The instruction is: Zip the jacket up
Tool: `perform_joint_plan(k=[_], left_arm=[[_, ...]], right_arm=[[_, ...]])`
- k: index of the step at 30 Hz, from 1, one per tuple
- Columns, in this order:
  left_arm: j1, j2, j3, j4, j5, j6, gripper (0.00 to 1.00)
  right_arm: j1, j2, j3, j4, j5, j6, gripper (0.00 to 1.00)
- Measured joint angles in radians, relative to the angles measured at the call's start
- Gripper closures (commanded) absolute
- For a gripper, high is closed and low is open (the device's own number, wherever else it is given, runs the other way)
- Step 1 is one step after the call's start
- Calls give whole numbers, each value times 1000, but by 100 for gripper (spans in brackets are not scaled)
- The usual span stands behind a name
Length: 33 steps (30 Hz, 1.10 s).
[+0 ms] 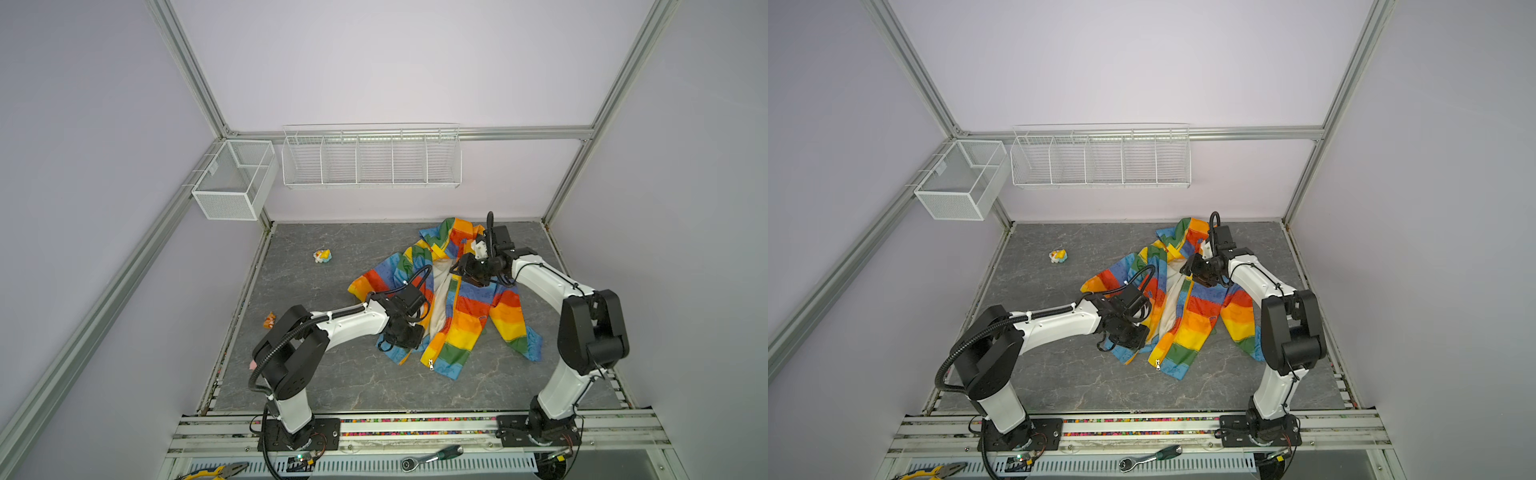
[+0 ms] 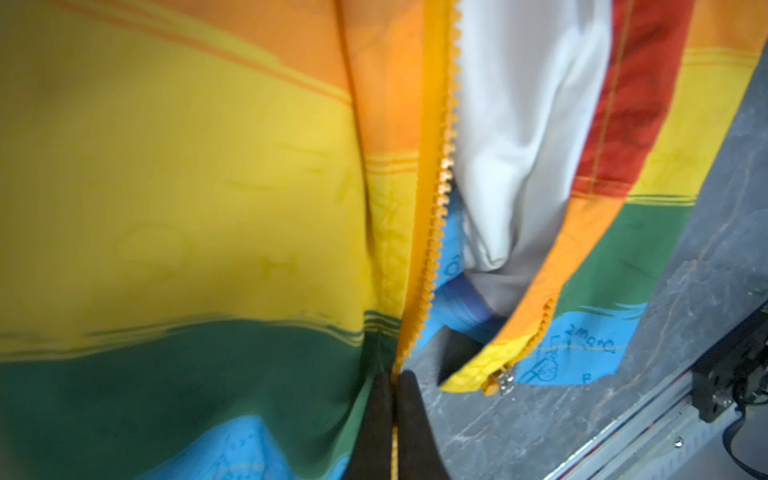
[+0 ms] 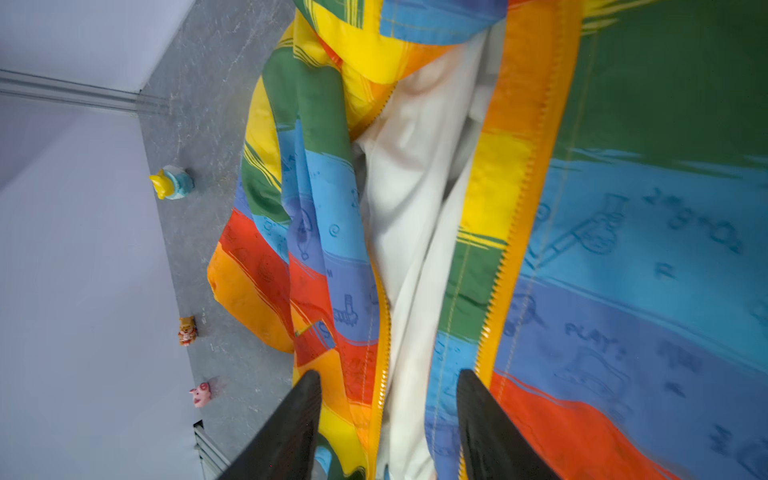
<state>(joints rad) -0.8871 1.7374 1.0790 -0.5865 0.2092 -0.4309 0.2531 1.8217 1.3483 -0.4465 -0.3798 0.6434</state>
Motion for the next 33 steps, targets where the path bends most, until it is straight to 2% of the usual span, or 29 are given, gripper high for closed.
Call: perform_joint_plan(k=[2,7,13,20,26,33], left_arm=[[19,-21,-21,6,-11,-7,96],[53,-62,-57,13,-27,-29,69],[55,-133,-82,48,29,-45,61],[55,-193,-85,119,108,-81,62],[54,-143,-99,198,143,-141,77],[54,-102,-193,259,125,-217,90]], right_arm=[[8,47,35,29,-10,25,48],[19,174,137,97,-17,93,51],[19,289,207,148,-16,165,51],[19,379,271,174,-14,222,49],[19,436,319,200,-10,257,51],[16,491,372,220,-3,289,58]])
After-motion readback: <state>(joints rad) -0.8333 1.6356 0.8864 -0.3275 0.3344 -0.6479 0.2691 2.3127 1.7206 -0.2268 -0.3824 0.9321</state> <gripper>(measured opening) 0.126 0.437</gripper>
